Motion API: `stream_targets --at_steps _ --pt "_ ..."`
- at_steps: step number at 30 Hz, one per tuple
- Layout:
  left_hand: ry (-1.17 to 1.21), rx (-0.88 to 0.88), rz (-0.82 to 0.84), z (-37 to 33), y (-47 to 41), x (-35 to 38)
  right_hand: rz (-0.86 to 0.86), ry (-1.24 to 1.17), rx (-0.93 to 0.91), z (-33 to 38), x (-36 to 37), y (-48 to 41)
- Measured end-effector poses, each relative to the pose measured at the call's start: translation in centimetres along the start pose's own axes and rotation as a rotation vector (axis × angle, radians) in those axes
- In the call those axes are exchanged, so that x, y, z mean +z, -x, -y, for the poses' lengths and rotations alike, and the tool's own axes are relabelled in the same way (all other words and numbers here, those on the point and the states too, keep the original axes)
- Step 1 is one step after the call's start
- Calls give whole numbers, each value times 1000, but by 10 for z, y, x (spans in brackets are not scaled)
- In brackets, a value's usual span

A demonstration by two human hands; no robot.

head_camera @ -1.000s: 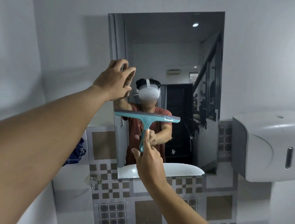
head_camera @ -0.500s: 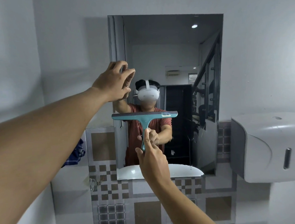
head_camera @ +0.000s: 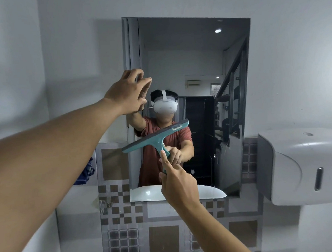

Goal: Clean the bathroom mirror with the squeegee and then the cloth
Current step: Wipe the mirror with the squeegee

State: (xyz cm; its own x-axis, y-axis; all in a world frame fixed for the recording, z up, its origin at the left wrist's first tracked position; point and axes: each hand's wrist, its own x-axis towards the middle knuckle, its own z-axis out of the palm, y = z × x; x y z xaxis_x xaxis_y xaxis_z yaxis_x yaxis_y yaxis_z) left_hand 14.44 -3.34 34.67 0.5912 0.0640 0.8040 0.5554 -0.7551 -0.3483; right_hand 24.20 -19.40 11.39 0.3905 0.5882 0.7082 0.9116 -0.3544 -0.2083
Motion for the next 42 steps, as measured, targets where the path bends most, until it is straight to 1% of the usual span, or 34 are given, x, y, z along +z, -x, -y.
stream_targets --at_steps 4,10,13,15,18,22,25,32,38,42 --pt "-5 -11 -2 -3 2 0 7 102 -60 -20 -15 -2" --pt "-52 -1 -61 -12 10 6 1 245 -77 -54 -39 -7" --pt "-7 -26 -62 -20 20 10 -54 298 -115 -71 -50 -10" --pt "19 -29 -36 -24 28 12 -105 365 -164 -80 -53 -10" --pt "33 -21 -6 -28 38 17 -164 435 -182 -96 -60 -13" --pt "27 -7 -16 -31 46 22 -186 452 -138 -110 -73 -11" --pt "34 16 -34 -36 52 26 -159 438 -111 -117 -75 -8" --pt "65 32 14 -43 59 34 -128 375 -47 -124 -76 -6" --pt "86 21 5 -45 58 36 -115 275 122 -143 -81 5" --pt "108 23 -3 -46 59 38 -93 248 190 -149 -78 16"
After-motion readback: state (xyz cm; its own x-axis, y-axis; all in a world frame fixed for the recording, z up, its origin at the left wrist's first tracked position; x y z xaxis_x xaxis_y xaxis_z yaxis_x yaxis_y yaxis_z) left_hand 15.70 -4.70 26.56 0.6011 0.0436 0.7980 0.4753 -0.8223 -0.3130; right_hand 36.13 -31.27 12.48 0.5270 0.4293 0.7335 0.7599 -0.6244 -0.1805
